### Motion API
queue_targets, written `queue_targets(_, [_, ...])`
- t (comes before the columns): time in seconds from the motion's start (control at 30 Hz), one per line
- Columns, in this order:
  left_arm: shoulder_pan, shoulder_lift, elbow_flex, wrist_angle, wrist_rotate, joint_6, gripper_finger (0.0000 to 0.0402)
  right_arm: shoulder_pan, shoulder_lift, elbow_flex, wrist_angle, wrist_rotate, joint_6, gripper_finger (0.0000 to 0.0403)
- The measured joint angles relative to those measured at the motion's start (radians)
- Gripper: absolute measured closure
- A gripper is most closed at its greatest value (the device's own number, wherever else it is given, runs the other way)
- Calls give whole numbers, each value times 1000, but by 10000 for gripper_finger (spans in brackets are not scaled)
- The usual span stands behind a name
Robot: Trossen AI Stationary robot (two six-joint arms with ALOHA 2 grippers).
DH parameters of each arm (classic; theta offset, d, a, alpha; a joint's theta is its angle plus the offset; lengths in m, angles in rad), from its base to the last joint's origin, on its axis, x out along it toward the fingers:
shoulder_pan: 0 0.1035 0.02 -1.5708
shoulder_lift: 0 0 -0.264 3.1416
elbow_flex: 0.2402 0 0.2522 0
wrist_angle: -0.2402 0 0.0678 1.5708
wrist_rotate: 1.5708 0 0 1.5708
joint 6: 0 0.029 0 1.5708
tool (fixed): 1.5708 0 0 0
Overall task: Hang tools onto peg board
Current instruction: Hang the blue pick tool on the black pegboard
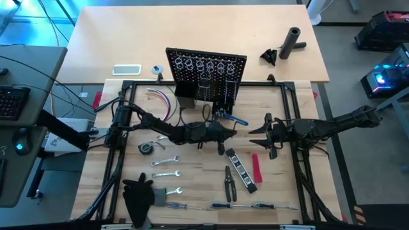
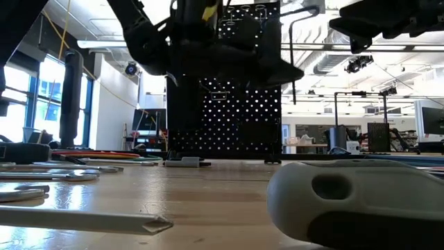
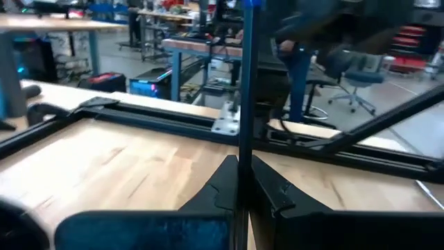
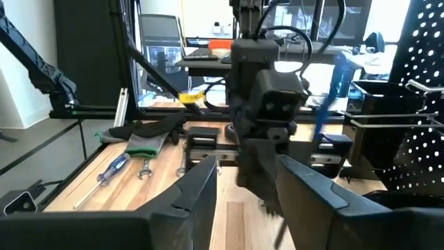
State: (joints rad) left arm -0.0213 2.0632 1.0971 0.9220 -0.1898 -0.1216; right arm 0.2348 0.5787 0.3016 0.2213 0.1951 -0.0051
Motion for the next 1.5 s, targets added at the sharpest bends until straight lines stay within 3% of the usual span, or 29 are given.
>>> queue_targets(0.4, [69,-2,-1,-3,78,-80,398,0,-3,0,-24,13,-11,261])
queue_targets(1.5, [112,-2,-1,-35,75,-176,398,0,-3,0,-57,13,-11,261])
